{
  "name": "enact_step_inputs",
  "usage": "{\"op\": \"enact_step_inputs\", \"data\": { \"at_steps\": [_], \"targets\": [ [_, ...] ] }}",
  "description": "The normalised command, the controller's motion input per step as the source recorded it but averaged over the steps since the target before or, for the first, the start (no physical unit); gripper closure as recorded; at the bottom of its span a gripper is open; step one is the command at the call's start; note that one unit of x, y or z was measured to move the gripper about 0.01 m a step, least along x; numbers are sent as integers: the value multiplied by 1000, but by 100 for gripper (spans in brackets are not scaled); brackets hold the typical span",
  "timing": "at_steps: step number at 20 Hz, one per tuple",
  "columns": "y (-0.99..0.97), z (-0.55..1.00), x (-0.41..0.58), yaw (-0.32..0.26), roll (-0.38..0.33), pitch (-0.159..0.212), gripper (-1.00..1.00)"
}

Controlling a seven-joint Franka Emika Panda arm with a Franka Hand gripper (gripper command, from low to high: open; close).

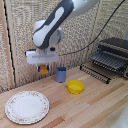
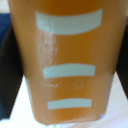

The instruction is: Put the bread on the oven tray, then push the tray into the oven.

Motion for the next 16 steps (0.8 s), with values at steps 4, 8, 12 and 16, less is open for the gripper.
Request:
{"op": "enact_step_inputs", "data": {
  "at_steps": [4, 8, 12, 16],
  "targets": [
    [-218, 706, 36, -352, 12, 110, 100],
    [-196, 673, 30, -361, 11, 95, 100],
    [-118, 589, 46, -372, 0, 55, 100],
    [-58, 424, 33, -373, 0, 3, 100]
  ]
}}
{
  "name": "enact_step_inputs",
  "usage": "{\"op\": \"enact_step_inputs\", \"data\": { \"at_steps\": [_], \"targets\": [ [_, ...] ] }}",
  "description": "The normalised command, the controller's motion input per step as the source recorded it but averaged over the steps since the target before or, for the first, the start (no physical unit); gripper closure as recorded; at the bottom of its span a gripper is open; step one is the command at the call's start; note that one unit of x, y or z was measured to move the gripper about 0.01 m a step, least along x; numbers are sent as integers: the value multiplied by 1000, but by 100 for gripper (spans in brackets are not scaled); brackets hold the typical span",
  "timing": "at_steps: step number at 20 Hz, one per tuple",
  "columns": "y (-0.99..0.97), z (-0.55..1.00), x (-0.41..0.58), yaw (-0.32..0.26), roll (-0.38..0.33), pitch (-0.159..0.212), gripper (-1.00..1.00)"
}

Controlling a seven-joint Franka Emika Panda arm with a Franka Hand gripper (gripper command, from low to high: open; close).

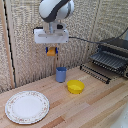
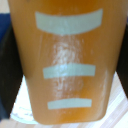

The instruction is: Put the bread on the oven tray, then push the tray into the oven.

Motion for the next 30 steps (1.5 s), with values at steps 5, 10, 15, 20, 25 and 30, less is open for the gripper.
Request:
{"op": "enact_step_inputs", "data": {
  "at_steps": [5, 10, 15, 20, 25, 30],
  "targets": [
    [-332, 366, 150, -293, 0, -12, 100],
    [-633, 436, 102, -197, 0, -2, 100],
    [-894, 358, -2, -106, 14, -1, 100],
    [-995, 263, -34, -54, 26, -5, 100],
    [-1000, 24, 0, 0, 67, -18, 100],
    [-1000, 3, -11, 0, 65, -7, 100]
  ]
}}
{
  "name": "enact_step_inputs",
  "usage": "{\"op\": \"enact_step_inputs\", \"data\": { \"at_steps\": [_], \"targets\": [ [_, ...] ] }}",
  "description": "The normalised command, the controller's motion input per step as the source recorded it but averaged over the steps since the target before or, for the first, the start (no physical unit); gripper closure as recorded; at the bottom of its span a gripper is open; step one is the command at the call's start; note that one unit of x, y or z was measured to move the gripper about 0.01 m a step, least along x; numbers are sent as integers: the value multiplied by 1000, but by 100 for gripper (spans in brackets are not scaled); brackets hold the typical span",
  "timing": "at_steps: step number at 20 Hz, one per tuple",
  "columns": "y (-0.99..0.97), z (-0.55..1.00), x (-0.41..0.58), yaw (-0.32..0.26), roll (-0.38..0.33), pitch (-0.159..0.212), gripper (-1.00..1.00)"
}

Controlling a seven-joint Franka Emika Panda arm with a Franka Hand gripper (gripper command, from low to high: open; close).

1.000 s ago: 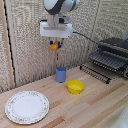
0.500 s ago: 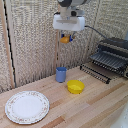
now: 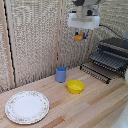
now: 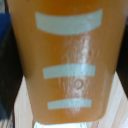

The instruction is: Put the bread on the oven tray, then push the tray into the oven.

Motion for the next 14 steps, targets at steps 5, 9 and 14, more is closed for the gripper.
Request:
{"op": "enact_step_inputs", "data": {
  "at_steps": [5, 9, 14],
  "targets": [
    [-1000, -10, -37, 0, 76, -1, 100],
    [-975, -114, -7, -39, 67, -22, 100],
    [-810, -183, -19, -133, 42, -46, 100]
  ]
}}
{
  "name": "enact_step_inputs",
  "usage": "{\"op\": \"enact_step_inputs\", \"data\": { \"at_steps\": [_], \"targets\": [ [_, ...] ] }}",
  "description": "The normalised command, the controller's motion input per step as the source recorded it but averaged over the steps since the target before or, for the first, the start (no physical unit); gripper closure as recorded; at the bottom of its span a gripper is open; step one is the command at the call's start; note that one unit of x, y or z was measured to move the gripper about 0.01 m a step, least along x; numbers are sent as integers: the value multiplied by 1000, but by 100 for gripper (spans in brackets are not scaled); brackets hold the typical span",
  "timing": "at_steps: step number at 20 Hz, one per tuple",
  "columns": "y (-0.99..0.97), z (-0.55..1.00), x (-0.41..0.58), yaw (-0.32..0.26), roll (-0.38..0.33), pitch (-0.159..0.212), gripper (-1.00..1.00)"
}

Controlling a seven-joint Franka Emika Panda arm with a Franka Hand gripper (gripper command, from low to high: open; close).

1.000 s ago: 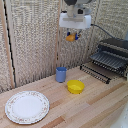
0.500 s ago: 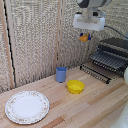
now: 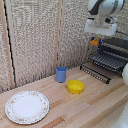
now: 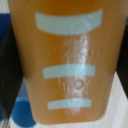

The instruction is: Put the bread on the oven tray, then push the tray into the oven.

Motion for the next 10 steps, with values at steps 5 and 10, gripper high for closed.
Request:
{"op": "enact_step_inputs", "data": {
  "at_steps": [5, 10],
  "targets": [
    [-818, -157, -1, -127, 42, -34, 100],
    [-858, -66, 53, -18, 118, -4, 100]
  ]
}}
